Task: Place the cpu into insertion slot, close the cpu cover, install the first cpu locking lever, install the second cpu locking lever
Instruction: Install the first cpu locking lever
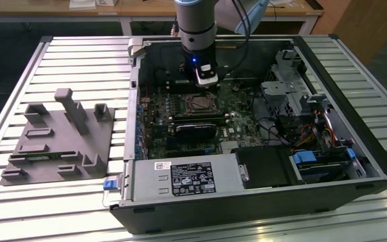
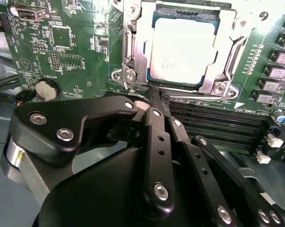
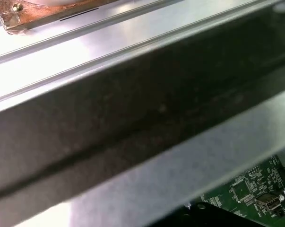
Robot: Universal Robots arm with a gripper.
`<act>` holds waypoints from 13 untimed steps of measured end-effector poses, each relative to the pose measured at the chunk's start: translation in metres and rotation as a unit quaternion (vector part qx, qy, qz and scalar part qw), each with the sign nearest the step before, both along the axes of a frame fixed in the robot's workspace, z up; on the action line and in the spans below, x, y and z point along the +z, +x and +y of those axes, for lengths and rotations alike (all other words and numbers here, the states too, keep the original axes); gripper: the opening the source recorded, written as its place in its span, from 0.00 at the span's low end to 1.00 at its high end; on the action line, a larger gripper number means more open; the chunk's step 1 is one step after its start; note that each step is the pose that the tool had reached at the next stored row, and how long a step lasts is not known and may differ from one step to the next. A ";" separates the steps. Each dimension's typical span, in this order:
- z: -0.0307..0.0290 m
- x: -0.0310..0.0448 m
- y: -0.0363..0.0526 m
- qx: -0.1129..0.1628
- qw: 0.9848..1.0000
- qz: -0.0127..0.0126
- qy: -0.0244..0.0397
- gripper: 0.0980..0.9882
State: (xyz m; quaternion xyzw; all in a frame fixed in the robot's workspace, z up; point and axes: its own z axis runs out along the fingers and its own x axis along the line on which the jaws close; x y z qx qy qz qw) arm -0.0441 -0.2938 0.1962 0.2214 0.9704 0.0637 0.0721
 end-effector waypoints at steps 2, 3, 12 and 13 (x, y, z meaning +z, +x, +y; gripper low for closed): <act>0.0000 -0.0001 0.0000 0.000 1.000 0.000 0.000 0.01; 0.0000 -0.0001 0.0001 0.000 1.000 0.000 0.000 0.01; -0.0001 0.0092 0.0001 0.000 1.000 0.000 0.002 0.01; 0.0000 0.0092 0.0000 0.000 1.000 0.000 0.003 0.01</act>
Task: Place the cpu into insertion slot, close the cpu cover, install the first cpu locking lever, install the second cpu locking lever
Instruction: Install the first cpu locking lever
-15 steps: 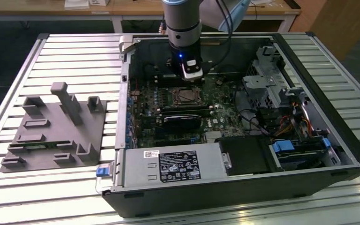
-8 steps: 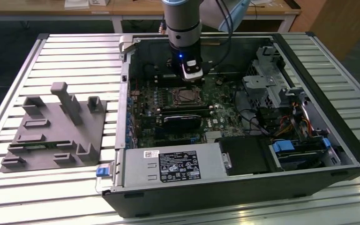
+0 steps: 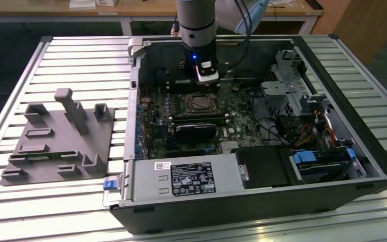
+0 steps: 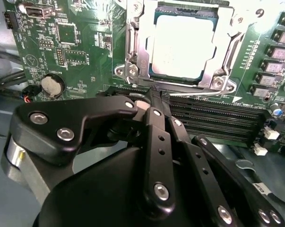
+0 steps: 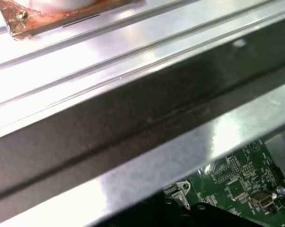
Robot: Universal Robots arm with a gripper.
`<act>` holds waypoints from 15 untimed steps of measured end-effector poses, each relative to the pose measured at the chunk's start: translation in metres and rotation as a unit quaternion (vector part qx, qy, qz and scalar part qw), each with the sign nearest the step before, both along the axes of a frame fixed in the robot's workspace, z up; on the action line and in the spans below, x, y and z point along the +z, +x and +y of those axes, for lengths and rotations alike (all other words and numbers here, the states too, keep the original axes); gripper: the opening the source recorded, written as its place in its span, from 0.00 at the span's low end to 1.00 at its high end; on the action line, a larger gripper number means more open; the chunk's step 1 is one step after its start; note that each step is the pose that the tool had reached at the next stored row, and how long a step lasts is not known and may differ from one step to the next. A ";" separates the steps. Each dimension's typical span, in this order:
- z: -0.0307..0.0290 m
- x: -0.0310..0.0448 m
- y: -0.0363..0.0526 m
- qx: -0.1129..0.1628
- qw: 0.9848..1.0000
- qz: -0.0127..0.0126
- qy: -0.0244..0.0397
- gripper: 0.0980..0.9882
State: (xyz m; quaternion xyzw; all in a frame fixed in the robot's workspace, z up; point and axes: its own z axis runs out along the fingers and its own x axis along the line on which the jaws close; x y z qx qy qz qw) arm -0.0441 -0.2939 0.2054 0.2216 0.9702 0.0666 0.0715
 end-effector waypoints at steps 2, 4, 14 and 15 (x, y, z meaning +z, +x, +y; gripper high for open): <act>0.0001 -0.0001 0.0000 0.000 1.000 -0.001 0.000 0.01; 0.0008 -0.0002 -0.0005 0.000 1.000 -0.002 0.000 0.01; 0.0047 -0.0014 -0.0034 0.000 1.000 -0.010 0.000 0.01; 0.0047 -0.0018 -0.0034 0.000 1.000 -0.011 0.000 0.01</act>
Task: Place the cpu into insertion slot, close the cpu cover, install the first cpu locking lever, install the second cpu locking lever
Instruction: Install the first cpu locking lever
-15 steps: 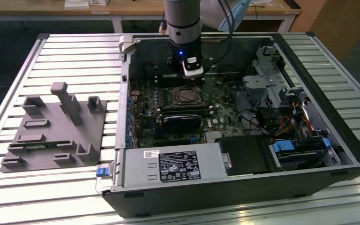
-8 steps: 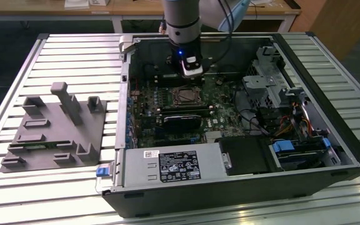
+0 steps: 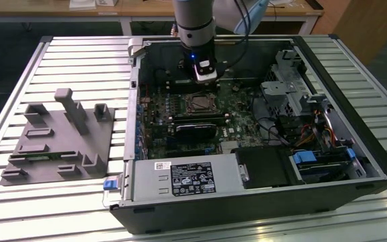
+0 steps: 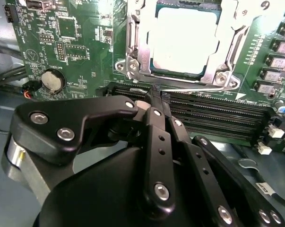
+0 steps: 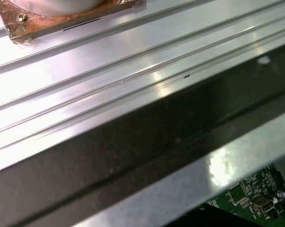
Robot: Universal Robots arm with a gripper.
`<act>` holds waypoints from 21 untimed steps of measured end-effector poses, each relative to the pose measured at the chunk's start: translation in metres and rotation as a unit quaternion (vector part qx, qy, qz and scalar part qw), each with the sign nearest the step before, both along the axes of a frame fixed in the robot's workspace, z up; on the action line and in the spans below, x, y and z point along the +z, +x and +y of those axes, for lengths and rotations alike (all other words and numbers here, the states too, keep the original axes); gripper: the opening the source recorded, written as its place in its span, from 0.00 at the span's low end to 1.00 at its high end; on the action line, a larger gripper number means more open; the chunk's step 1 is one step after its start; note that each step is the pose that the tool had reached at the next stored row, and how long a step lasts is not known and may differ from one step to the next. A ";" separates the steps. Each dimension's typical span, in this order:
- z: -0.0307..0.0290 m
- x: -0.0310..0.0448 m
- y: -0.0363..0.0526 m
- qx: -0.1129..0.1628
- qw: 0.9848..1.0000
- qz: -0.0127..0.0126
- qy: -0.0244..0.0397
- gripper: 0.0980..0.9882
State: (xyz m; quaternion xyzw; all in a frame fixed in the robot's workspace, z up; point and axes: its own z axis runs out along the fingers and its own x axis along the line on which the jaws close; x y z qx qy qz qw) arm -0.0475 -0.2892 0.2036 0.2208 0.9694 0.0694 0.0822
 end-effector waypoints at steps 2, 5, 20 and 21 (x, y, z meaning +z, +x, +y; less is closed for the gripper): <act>0.0000 -0.0010 0.0000 0.000 1.000 -0.001 0.000 0.01; -0.0003 -0.0027 -0.0001 0.000 1.000 -0.002 0.000 0.01; -0.0088 -0.0102 -0.0001 0.000 1.000 -0.002 0.000 0.01; -0.0090 -0.0101 -0.0001 0.000 1.000 -0.002 0.000 0.01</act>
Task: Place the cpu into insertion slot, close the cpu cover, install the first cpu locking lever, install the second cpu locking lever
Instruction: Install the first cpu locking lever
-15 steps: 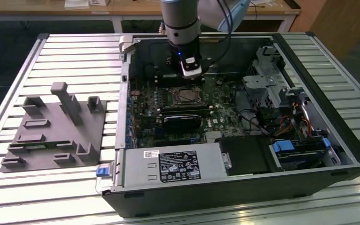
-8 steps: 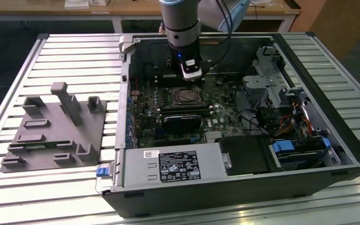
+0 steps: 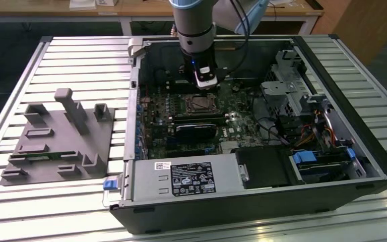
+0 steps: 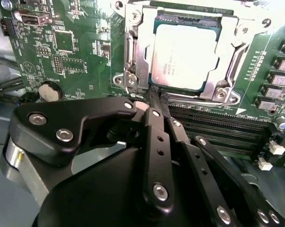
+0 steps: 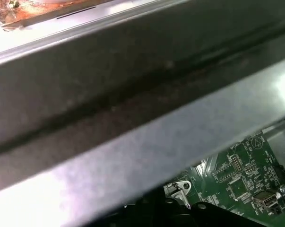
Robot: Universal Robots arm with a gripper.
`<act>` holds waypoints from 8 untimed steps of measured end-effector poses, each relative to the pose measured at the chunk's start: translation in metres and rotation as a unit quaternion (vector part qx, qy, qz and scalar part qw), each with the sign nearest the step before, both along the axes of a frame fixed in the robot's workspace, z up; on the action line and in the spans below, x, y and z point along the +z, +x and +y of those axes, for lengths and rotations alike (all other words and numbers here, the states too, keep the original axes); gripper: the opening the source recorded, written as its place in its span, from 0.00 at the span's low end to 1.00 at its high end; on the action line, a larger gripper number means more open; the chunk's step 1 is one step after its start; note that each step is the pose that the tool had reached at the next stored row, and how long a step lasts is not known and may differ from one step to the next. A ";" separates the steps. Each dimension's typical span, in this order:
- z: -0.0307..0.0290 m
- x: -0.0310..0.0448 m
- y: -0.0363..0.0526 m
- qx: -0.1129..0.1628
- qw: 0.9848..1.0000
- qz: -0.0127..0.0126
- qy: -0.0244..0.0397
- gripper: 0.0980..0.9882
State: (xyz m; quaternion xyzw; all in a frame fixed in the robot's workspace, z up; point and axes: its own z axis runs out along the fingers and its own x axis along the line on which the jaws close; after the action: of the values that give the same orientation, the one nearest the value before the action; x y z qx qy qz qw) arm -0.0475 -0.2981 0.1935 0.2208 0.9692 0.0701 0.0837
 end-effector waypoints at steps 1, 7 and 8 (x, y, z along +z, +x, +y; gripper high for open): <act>0.0000 0.0000 0.0000 0.000 1.000 0.000 0.002 0.01; 0.0001 0.0085 0.0001 0.000 1.000 0.000 0.002 0.01; 0.0001 0.0112 0.0001 0.000 1.000 0.000 0.002 0.01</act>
State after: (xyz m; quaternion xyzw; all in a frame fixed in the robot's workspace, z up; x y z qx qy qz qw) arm -0.0475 -0.2980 0.2047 0.2209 0.9690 0.0724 0.0834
